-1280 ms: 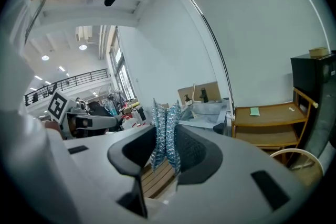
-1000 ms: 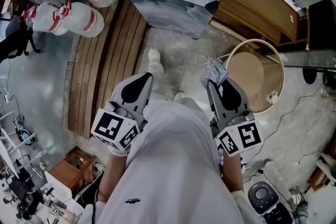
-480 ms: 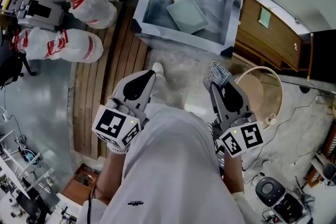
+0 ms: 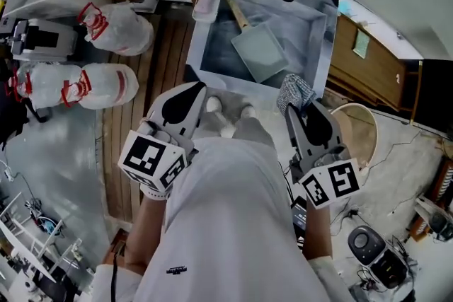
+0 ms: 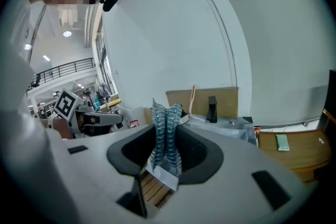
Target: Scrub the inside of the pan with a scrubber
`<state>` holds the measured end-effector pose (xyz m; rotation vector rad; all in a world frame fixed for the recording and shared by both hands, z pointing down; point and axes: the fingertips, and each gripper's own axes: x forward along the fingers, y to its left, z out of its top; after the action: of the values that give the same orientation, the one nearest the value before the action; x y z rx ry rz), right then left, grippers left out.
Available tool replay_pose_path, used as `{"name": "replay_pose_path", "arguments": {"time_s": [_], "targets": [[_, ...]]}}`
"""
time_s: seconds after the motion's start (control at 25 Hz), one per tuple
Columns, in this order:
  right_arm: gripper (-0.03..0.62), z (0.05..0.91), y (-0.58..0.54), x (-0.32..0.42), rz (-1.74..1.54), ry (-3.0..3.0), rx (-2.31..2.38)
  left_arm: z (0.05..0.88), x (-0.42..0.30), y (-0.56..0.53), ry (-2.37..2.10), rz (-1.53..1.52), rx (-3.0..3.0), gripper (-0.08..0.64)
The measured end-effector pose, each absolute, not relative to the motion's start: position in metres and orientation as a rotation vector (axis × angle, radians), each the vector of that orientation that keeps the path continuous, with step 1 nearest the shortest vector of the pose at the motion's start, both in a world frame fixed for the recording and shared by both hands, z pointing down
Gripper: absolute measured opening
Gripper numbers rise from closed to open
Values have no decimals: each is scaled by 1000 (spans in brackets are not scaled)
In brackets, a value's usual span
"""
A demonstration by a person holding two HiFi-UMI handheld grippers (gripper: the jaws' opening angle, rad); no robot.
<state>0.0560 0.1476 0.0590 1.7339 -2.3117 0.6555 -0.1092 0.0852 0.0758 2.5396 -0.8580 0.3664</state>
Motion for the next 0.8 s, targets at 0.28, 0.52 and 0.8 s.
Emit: {"name": "replay_pose_path", "arguments": {"time_s": [0.28, 0.52, 0.8], "targets": [[118, 61, 120, 79, 662, -2348, 1679, 79, -82, 65, -873, 399, 2523, 6], [118, 71, 95, 95, 649, -2370, 1573, 104, -63, 45, -975, 441, 2448, 6], [118, 89, 56, 100, 568, -2408, 1408, 146, -54, 1, -1124, 472, 2327, 6]]}}
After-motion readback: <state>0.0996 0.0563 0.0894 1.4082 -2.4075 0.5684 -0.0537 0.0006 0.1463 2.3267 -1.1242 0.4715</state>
